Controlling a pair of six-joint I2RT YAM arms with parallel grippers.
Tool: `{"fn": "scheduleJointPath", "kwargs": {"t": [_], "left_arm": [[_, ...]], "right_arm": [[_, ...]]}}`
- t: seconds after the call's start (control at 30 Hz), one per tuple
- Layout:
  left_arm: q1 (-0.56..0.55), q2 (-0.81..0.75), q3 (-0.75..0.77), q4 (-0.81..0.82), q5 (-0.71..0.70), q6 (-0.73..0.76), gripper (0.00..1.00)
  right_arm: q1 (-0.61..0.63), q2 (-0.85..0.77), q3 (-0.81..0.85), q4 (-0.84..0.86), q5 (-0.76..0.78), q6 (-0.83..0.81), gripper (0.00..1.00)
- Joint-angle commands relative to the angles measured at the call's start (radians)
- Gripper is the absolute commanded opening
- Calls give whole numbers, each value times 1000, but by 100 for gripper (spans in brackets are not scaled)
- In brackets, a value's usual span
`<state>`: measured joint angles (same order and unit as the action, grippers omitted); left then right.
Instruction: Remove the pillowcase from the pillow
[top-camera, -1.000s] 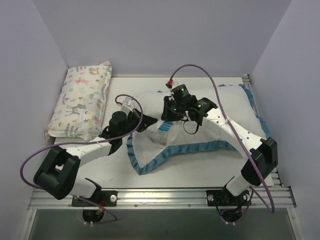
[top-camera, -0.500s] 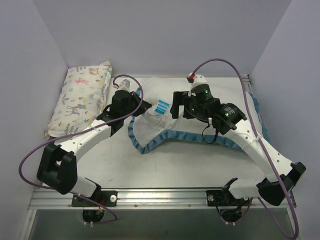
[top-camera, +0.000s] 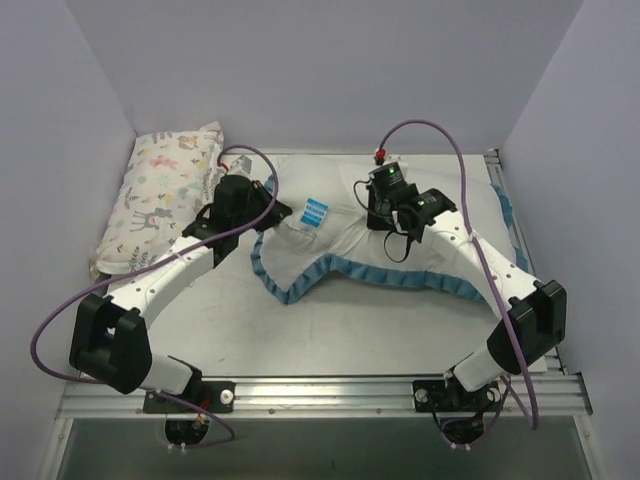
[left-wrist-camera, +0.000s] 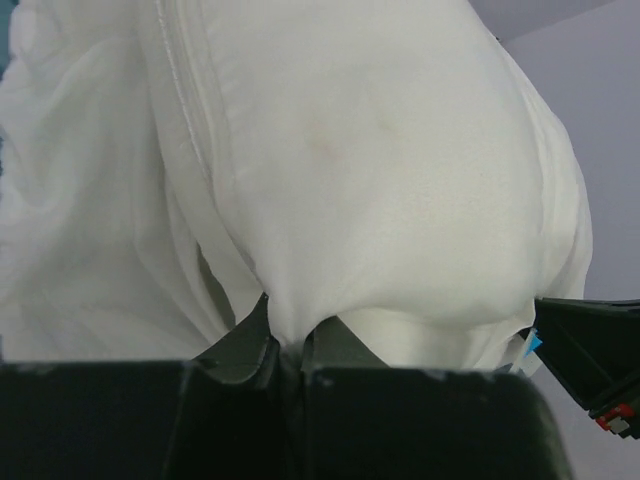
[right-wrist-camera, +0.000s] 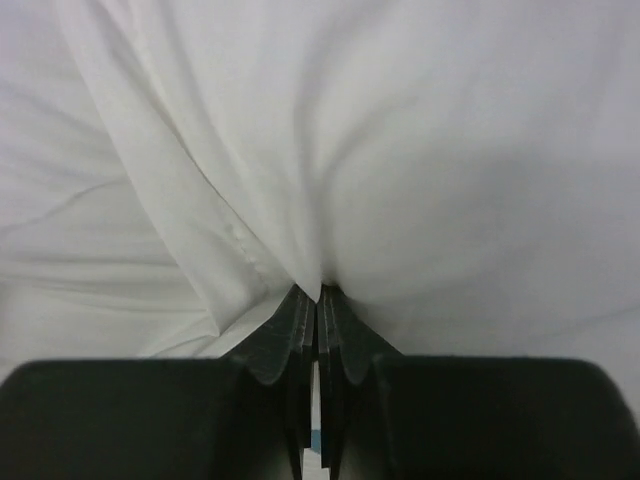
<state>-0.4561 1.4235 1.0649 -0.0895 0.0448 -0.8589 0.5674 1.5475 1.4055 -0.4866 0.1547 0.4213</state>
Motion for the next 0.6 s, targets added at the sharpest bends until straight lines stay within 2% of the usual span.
{"fn": "scheduleJointPath", "kwargs": {"t": [0.0, 0.17, 0.3, 0.33, 0.4, 0.43, 0.5, 0.57], "left_arm": [[118, -104, 84, 28, -18, 17, 0], [259, -144, 176, -54, 15, 31, 0], [440, -181, 227, -116, 61, -3, 0], [532, -193, 230, -128, 67, -11, 0], [611, -221, 218, -164, 99, -41, 0], [687, -231, 202, -167, 119, -57, 0], [715, -262, 144, -151, 176, -91, 0], [664, -291, 115, -139, 172, -71, 0]], "right_arm": [[-112, -115, -104, -27, 62, 7, 0], [-259, -204, -175, -3, 20, 8, 0], [-337, -208, -203, 2, 13, 7, 0], [-362, -210, -210, 5, 8, 11, 0], [-426, -219, -243, 28, -27, 16, 0], [-445, -222, -253, 36, -38, 22, 0], [-465, -230, -266, 52, -67, 30, 0], [-446, -239, -273, 78, -99, 39, 0]]}}
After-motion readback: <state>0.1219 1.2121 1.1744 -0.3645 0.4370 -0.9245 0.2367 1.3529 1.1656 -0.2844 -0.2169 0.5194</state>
